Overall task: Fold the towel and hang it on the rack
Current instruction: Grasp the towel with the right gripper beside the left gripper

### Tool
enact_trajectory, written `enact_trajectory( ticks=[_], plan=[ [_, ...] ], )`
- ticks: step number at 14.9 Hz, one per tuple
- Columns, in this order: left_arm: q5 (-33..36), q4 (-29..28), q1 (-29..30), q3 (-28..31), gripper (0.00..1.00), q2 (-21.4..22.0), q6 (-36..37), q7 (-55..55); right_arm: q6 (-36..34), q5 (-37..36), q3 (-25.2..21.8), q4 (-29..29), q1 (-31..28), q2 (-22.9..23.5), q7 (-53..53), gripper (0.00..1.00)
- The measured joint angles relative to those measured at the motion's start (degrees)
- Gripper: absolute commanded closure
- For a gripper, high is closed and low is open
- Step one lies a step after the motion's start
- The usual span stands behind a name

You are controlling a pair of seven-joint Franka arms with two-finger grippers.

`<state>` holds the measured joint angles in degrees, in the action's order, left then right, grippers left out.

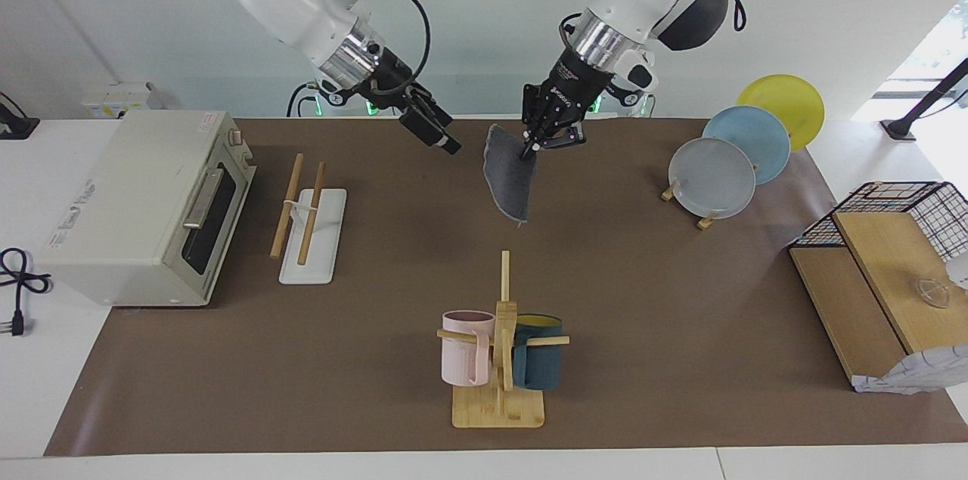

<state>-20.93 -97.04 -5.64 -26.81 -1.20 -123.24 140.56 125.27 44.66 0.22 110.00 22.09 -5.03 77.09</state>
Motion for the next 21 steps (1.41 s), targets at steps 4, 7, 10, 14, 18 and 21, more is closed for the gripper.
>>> enact_trajectory(
  ticks=[4, 7, 10, 14, 18, 21],
  plan=[
    [0.0, 0.0, 0.0, -0.1, 1.00, 0.0, -0.1, 2.4, 8.4, 0.0, 0.0, 0.0, 5.1, 2.4, 5.4, 0.00],
    [0.0, 0.0, 0.0, -0.2, 1.00, 0.0, -0.1, 3.2, 9.7, 1.6, -0.1, -0.2, 5.8, 3.8, 5.9, 0.00],
    [0.0, 0.0, -0.1, -0.2, 1.00, 0.0, -0.1, 3.5, 9.9, 2.6, -0.3, -1.2, 5.8, 5.1, 5.9, 0.00],
    [0.0, 0.0, -0.1, -0.2, 1.00, 0.0, -0.1, 3.6, 10.1, 2.6, -0.3, -3.5, 5.8, 6.7, 5.9, 0.00],
    [0.0, 0.0, -0.1, -0.2, 1.00, 0.1, -0.2, 4.1, 12.9, 2.6, -0.3, -4.3, 5.8, 7.7, 5.9, 0.53],
    [0.0, 0.0, -0.1, -0.2, 1.00, 0.1, -0.2, 4.3, 13.1, 2.6, -0.3, -4.5, 5.8, 7.9, 5.9, 0.89]
  ],
)
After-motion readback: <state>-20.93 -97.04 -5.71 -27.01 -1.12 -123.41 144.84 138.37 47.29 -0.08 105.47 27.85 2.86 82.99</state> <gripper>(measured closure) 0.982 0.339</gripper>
